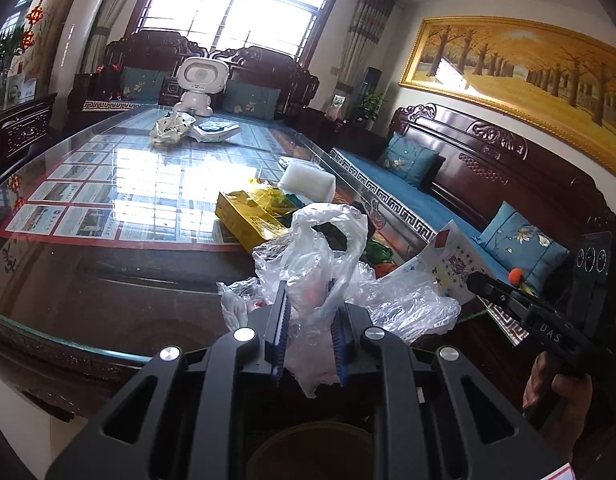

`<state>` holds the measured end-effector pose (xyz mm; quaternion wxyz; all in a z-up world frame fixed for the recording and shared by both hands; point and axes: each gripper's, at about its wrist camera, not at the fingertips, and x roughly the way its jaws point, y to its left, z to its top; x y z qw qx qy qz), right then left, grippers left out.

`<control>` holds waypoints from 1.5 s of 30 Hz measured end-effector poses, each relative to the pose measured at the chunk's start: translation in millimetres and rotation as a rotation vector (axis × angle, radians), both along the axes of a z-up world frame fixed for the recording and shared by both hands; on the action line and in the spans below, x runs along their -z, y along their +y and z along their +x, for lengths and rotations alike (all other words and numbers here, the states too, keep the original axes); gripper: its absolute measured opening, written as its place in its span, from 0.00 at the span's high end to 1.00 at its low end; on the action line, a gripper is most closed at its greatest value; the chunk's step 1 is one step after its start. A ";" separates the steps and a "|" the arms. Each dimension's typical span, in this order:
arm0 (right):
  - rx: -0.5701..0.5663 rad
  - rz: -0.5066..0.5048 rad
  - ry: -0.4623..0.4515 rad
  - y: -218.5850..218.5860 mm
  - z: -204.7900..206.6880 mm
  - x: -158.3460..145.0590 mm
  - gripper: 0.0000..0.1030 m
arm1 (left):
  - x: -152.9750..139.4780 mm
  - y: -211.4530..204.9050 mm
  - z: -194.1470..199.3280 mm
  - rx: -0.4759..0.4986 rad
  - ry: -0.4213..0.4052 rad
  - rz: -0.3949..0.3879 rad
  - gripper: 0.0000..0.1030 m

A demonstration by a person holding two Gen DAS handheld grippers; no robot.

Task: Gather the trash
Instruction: 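Grasp the white printed card with the right tool while the left tool holds the bag, then lower both tools into the yellow bin and open them to drop the bag and card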

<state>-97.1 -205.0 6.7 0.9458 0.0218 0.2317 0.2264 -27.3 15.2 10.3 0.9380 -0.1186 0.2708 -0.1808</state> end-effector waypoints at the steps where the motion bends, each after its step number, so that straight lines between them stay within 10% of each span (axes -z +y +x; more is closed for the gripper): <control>1: -0.011 -0.013 -0.001 -1.4 -9.0 0.5 0.98 | 0.0 -0.9 -7.7 0.015 0.003 0.004 0.81; 12: -0.107 -0.102 0.145 -11.3 -84.8 30.8 0.98 | 35.4 -27.0 -78.9 0.151 0.149 0.068 0.81; 27: -0.056 -0.219 0.553 -8.1 -72.5 171.8 0.98 | 203.7 -86.5 -74.9 0.319 0.635 0.227 0.71; 31: -0.062 -0.233 0.595 -4.3 -73.3 186.5 0.98 | 210.6 -88.9 -70.9 0.313 0.663 0.243 0.30; 45: -0.113 -0.266 0.629 12.6 -69.2 196.8 0.95 | 200.0 -82.4 -56.3 0.249 0.618 0.342 0.21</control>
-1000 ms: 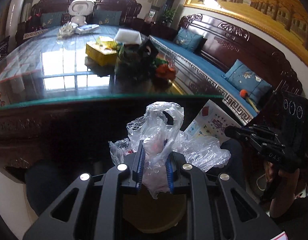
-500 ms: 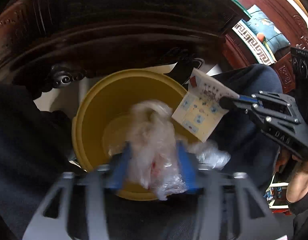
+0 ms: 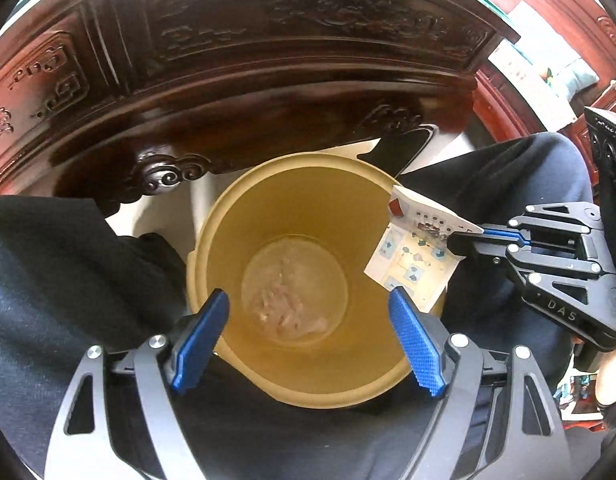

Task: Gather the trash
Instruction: 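Lower both tools into the yellow bin and open them to drop the bag and card, then raise both tools back toward the table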

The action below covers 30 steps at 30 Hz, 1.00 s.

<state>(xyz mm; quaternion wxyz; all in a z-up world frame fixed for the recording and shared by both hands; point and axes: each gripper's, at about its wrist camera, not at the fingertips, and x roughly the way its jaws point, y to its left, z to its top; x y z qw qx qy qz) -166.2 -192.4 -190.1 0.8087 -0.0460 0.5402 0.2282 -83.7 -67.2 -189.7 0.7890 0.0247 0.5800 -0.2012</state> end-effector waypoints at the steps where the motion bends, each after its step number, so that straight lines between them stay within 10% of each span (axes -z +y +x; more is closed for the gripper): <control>1: 0.000 0.001 0.001 0.2 0.3 -0.2 0.94 | 1.2 -1.8 1.8 0.000 0.001 0.000 0.21; 5: 0.011 0.019 -0.004 0.4 -1.8 -5.3 0.58 | 0.6 0.0 2.3 -0.006 -0.004 -0.002 0.21; 19: 0.009 0.049 -0.077 2.5 -4.4 -27.6 0.57 | -19.7 4.5 7.4 -0.040 -0.081 -0.019 0.21; 30: 0.121 0.131 -0.404 -10.0 26.0 -102.1 0.23 | -108.0 21.4 45.6 -0.199 -0.409 -0.082 0.10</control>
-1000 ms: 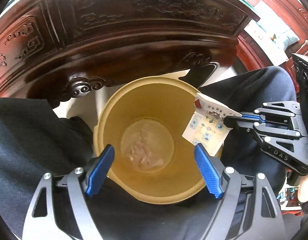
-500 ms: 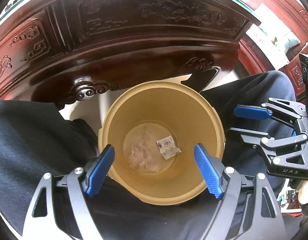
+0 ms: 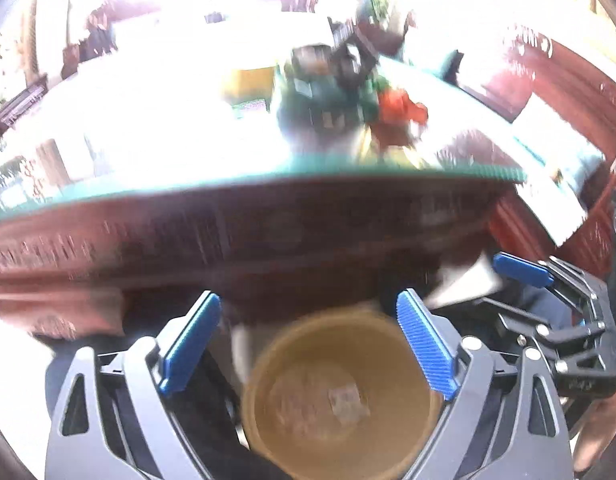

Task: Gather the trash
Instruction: 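Raise both tools back toward the table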

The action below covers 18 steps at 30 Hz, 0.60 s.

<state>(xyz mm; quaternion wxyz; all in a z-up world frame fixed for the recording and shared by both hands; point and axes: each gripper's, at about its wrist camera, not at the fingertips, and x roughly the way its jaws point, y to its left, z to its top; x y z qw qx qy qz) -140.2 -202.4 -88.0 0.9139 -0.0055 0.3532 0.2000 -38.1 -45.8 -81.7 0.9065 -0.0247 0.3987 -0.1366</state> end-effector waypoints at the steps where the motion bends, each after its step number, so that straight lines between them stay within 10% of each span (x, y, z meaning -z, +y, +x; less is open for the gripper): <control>1: 0.012 0.001 -0.040 -0.2 2.3 -7.8 0.21 | -7.7 0.5 4.1 -0.014 -0.030 -0.007 0.08; 7: 0.105 -0.004 -0.233 -2.5 28.1 -46.3 0.13 | -44.4 -6.8 33.1 -0.095 -0.179 -0.010 0.04; 18: 0.189 -0.032 -0.269 -7.4 85.6 -42.2 0.12 | -55.6 2.8 92.3 -0.182 -0.194 -0.098 0.04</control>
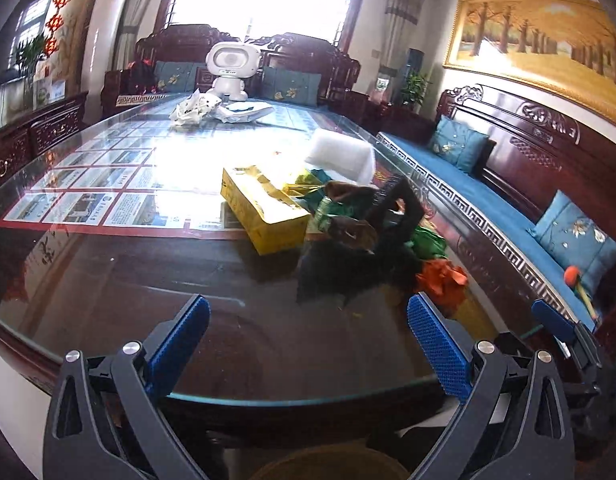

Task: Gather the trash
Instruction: 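Raise both tools back toward the table, then grasp the yellow milk carton with the left tool while the right tool grasps the orange cloth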

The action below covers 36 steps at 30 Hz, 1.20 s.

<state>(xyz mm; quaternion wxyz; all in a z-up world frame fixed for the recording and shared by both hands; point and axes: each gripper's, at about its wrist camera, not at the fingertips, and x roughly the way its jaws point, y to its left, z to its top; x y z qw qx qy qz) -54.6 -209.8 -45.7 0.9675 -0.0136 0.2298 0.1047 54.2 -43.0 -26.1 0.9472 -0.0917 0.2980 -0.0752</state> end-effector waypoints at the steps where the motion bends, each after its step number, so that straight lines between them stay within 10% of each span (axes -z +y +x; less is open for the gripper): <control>1: 0.007 -0.003 0.011 -0.4 10.5 2.8 0.12 | 1.7 1.7 2.8 -0.011 0.005 0.004 0.04; 14: 0.056 0.002 0.134 4.5 80.6 26.9 0.12 | 18.0 18.5 33.5 -0.059 0.039 -0.006 0.04; 16: 0.059 -0.009 0.138 5.8 83.1 29.1 0.24 | 18.8 19.5 38.1 -0.064 0.041 -0.003 0.04; 17: 0.054 -0.015 0.148 6.5 84.7 30.9 0.48 | 19.1 20.2 40.4 -0.068 0.041 -0.001 0.04; 21: 0.031 0.009 0.157 4.0 82.2 32.9 0.57 | 21.0 24.2 51.6 -0.083 0.051 -0.005 0.04; 36: -0.048 0.045 0.122 11.2 73.4 24.9 0.57 | 3.7 34.3 106.5 -0.183 0.078 -0.031 0.04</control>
